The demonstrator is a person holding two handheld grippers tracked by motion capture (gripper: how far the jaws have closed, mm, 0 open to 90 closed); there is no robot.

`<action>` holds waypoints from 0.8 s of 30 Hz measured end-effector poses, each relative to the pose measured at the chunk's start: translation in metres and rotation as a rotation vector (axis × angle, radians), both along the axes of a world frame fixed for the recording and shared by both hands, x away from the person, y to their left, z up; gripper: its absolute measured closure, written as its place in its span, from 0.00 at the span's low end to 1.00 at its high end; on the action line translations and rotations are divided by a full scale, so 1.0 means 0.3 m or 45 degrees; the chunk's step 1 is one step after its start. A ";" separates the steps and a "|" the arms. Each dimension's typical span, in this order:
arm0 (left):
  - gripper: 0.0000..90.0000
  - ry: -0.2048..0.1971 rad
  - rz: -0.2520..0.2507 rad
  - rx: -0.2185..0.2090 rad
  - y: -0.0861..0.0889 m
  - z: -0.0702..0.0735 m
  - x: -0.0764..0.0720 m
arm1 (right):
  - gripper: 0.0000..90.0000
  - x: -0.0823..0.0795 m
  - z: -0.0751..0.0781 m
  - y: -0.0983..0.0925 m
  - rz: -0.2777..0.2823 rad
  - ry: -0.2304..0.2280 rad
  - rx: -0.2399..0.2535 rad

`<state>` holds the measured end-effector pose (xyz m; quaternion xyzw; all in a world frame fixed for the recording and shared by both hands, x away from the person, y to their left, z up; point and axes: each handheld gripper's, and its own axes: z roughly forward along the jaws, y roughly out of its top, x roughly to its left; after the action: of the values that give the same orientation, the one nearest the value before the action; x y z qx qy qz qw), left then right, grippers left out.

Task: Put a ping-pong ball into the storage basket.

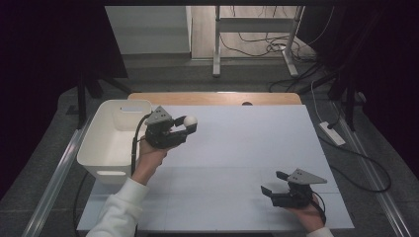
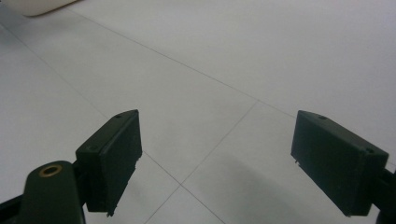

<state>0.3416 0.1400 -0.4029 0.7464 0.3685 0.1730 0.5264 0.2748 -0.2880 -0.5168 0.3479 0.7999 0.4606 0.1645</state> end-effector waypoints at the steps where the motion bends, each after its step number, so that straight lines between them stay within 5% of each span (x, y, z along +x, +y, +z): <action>1: 0.57 0.001 0.002 -0.001 0.002 0.000 0.000 | 0.18 0.000 0.000 0.000 0.000 -0.001 0.000; 24: 0.57 -0.004 0.046 -0.009 0.045 0.004 -0.004 | 0.18 -0.001 0.001 -0.002 -0.005 -0.004 0.001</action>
<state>0.3405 0.1535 -0.4015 0.7375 0.3816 0.1825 0.5265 0.2746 -0.2885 -0.5164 0.3489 0.7987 0.4611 0.1664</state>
